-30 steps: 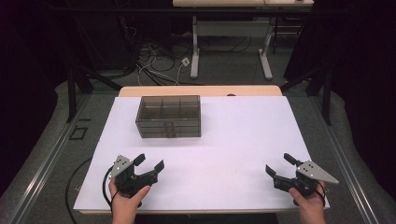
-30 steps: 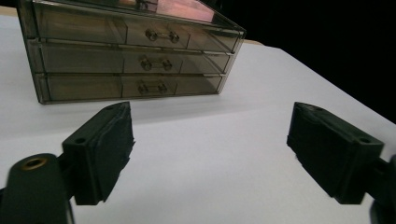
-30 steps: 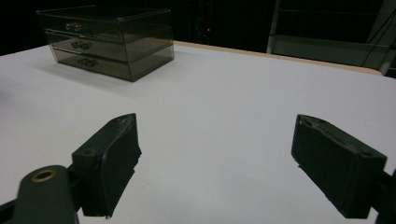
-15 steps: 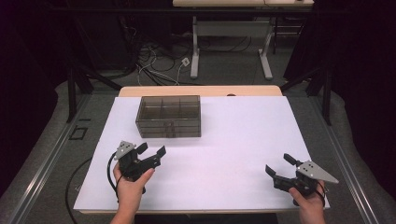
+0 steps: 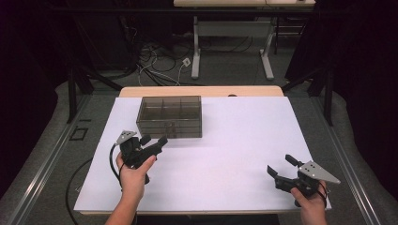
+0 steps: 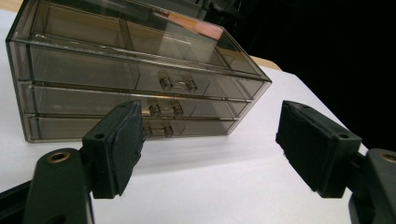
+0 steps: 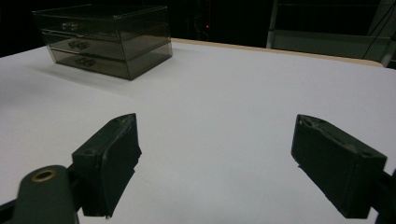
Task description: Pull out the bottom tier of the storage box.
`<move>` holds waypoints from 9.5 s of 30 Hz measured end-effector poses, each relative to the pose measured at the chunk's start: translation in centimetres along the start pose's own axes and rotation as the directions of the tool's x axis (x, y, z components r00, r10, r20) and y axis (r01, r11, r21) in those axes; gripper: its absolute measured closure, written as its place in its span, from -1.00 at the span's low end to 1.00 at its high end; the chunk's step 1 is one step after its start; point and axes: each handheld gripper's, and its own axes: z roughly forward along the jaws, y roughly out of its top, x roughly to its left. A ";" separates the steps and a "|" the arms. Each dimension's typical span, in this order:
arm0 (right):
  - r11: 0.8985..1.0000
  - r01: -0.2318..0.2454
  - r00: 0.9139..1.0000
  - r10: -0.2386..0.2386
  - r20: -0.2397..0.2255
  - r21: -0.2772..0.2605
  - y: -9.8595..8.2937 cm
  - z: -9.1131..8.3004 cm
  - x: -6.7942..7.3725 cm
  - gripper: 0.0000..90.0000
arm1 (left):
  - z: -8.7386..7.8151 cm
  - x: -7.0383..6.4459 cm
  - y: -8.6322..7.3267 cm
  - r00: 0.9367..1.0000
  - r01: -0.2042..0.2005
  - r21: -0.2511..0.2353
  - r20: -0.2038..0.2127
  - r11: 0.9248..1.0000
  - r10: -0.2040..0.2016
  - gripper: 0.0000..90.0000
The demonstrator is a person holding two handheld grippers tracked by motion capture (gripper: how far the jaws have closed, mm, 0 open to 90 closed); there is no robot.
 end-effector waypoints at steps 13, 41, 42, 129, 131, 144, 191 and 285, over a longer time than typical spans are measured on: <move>1.000 0.007 1.000 -0.007 -0.009 0.006 0.0 0.0 -0.1 -0.68 | 2.6 0.7 1.1 0.992 0.126 0.006 -0.017 0.992 -0.126 -0.35; 1.000 0.002 1.000 -0.001 -0.017 0.020 0.0 0.1 -0.1 -0.67 | 6.3 2.8 -1.2 0.904 0.428 0.075 -0.044 0.900 -0.426 -0.03; 1.000 0.005 1.000 -0.005 -0.012 0.019 0.0 0.2 -0.1 -0.67 | 6.3 2.8 -1.2 0.904 0.428 0.075 -0.044 0.900 -0.426 -0.03; 0.999 -0.016 0.999 0.017 -0.035 0.029 0.0 0.4 -0.4 -0.67 | 11.7 2.4 -5.0 0.850 0.524 0.059 -0.104 0.850 -0.516 0.66; 0.999 -0.014 0.999 0.015 -0.033 0.029 0.0 0.4 -0.4 -0.67 | 11.7 2.4 -5.1 0.851 0.522 0.054 -0.105 0.851 -0.515 0.67; 1.000 -0.012 0.999 0.013 -0.035 0.028 0.0 0.4 -0.4 -0.67 | 11.6 2.2 -5.6 0.844 0.529 0.014 -0.105 0.848 -0.525 0.77; 0.999 -0.011 0.999 0.012 -0.040 0.032 0.0 0.4 -0.4 -0.67 | 11.0 1.7 -6.4 0.834 0.543 -0.011 -0.106 0.840 -0.541 0.79; 0.999 -0.006 0.999 0.008 -0.045 0.042 -0.1 0.5 -0.3 -0.67 | 7.9 -0.8 -6.5 0.879 0.477 0.102 -0.038 0.873 -0.475 0.30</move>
